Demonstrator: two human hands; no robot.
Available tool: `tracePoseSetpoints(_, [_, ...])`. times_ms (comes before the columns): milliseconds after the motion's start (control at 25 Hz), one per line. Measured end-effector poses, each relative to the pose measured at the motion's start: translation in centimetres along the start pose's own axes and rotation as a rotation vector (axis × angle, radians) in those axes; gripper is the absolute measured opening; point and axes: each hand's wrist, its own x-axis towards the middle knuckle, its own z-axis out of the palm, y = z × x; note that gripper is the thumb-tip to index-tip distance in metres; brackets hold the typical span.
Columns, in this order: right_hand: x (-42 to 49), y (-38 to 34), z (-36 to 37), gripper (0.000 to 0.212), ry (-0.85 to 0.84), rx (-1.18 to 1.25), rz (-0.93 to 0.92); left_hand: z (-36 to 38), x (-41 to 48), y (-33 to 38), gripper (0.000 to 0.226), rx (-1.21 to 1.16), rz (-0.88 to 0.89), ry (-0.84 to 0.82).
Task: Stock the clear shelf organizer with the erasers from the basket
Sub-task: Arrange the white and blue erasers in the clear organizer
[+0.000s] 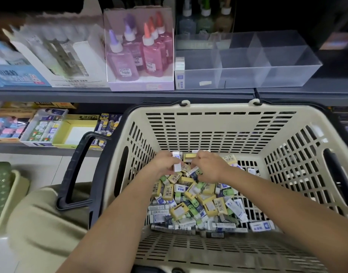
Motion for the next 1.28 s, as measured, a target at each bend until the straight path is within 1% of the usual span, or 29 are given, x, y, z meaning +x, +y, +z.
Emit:
tracePoseSetpoints(40, [-0.1,-0.1,0.1,0.041,0.018,-0.003,-0.004,0.2,-0.2,0.1,0.012,0.007,-0.011,-0.013])
tracePoseSetpoints(120, [-0.6,-0.2,0.0,0.03,0.042,0.041,0.02,0.4,-0.7,0.0,0.027,-0.001,-0.034,-0.036])
tracePoseSetpoints(160, [-0.9,0.0,-0.3,0.026,0.046,0.082,0.045,0.4,-0.9,-0.1,0.033,-0.018,-0.047,-0.048])
tracePoseSetpoints(240, [-1.5,0.6,-0.9,0.022,0.063,0.215,0.114,0.2,-1.2,0.0,0.039,-0.069,-0.078,-0.074])
tracePoseSetpoints(320, [-2.2,1.2,-1.7,0.019,0.122,0.453,0.188,0.2,-1.4,0.3,0.036,-0.137,-0.085,-0.117])
tracePoseSetpoints(400, [-3.0,1.4,-2.4,0.017,0.184,0.704,0.266,0.8,-1.7,0.9,0.025,-0.246,-0.069,-0.164])
tracePoseSetpoints(440, [-3.3,1.2,-2.6,0.018,0.214,0.775,0.288,1.2,-1.8,1.2,0.024,-0.305,-0.066,-0.201])
tracePoseSetpoints(520, [-4.0,0.6,-2.7,0.019,0.277,0.805,0.266,2.1,-2.3,1.5,0.018,-0.405,-0.044,-0.347])
tracePoseSetpoints(560, [-4.2,0.2,-2.6,0.019,0.279,0.84,0.226,2.5,-2.6,1.7,0.015,-0.437,-0.028,-0.412])
tracePoseSetpoints(600, [-4.5,-0.1,-2.6,0.018,0.254,0.91,0.175,2.7,-2.8,1.8,0.014,-0.454,-0.014,-0.437])
tracePoseSetpoints(680, [-4.8,0.1,-2.8,0.01,0.201,1.02,0.114,2.8,-2.8,1.9,0.012,-0.47,-0.005,-0.381])
tracePoseSetpoints(760, [-4.9,1.5,-3.1,0.008,0.269,0.985,0.204,2.5,-2.7,1.6,0.014,-0.481,-0.014,-0.305])
tracePoseSetpoints(800, [-4.9,2.5,-3.0,0.009,0.316,0.918,0.277,2.3,-2.7,1.5,0.017,-0.482,-0.024,-0.281])
tracePoseSetpoints(840, [-5.0,3.5,-2.9,0.011,0.324,0.82,0.337,2.1,-2.7,1.4,0.019,-0.468,-0.033,-0.259])
tracePoseSetpoints(880, [-5.1,4.3,-2.6,0.012,0.28,0.716,0.377,1.9,-2.7,1.3,0.019,-0.447,-0.041,-0.243])
tracePoseSetpoints(920, [-5.2,4.9,-2.1,0.009,0.197,0.635,0.404,1.8,-2.6,1.2,0.017,-0.42,-0.044,-0.232])
tracePoseSetpoints(960, [-5.3,5.2,-1.6,0.006,0.106,0.605,0.423,1.7,-2.6,1.2,0.015,-0.401,-0.047,-0.223])
tracePoseSetpoints(1000, [-5.4,5.2,-1.1,0.007,0.037,0.614,0.434,1.7,-2.6,1.1,0.012,-0.386,-0.049,-0.21])
tracePoseSetpoints(1040, [-5.3,4.9,-0.7,0.013,-0.002,0.626,0.432,1.8,-2.6,1.1,0.011,-0.37,-0.049,-0.198])
tracePoseSetpoints(1120, [-5.0,4.2,0.1,0.03,-0.011,0.581,0.424,1.9,-2.7,1.0,0.012,-0.338,-0.042,-0.184])
tracePoseSetpoints(1160, [-4.8,3.8,0.5,0.035,-0.004,0.536,0.419,2.0,-2.8,0.9,0.015,-0.328,-0.041,-0.183])
tracePoseSetpoints(1200, [-4.5,3.4,0.8,0.034,-0.003,0.5,0.41,2.0,-2.8,0.9,0.017,-0.32,-0.039,-0.186])
tracePoseSetpoints(1280, [-4.3,3.0,0.2,0.021,-0.009,0.509,0.406,2.1,-2.9,0.9,0.022,-0.293,-0.029,-0.189])
